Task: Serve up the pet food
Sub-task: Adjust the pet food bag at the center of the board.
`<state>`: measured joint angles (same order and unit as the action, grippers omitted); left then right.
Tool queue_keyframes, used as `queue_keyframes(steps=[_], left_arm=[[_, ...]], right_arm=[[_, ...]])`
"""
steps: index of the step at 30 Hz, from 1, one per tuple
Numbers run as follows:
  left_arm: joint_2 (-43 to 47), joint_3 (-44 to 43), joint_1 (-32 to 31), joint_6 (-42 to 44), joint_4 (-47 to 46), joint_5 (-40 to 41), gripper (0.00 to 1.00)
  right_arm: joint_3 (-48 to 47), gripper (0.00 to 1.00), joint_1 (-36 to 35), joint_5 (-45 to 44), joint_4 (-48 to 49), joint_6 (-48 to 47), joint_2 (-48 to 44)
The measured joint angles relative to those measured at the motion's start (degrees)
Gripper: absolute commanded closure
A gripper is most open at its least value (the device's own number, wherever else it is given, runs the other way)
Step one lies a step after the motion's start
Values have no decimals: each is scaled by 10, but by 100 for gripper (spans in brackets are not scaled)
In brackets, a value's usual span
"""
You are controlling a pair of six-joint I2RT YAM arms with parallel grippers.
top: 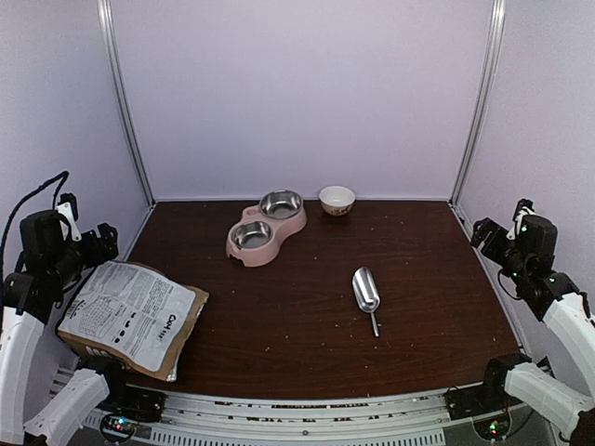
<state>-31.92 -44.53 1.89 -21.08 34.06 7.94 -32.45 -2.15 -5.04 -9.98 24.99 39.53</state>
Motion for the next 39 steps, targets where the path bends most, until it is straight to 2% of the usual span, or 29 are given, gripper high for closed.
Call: queue_keyframes(steps=[7,13,16,18,21,22,24,28,33,39], left_arm=[[-17,0,0,-47,18,-32,2],[-29,15,0,-76,-12,-103,6],[-54,19,-24,-73,-28,-131,6],[-80,17,-66,-68,-26,-127,6],[-138,-3,-165,-58,-7,-90,8],[-158,-10,-192,-57,-1,-75,8],[-191,-22,-247,-57,17,-32,8],[-267,-42,-368,-82,57,71,8],[-395,-75,-521,-168,136,178,4],[-517,-116,-645,-293,228,249,2]], right_arm=[[10,0,1,-16,-40,22,-31],[-2,0,-3,17,-100,9,-4],[-2,0,-32,28,-120,10,8],[-2,0,-78,25,-124,17,14],[-2,1,-157,11,-121,34,34],[-3,1,-204,6,-120,40,43],[-7,1,-264,-13,-120,56,67],[-15,0,-341,-48,-119,85,104],[-17,0,-387,-87,-120,113,117],[-17,0,-393,-114,-125,125,102]])
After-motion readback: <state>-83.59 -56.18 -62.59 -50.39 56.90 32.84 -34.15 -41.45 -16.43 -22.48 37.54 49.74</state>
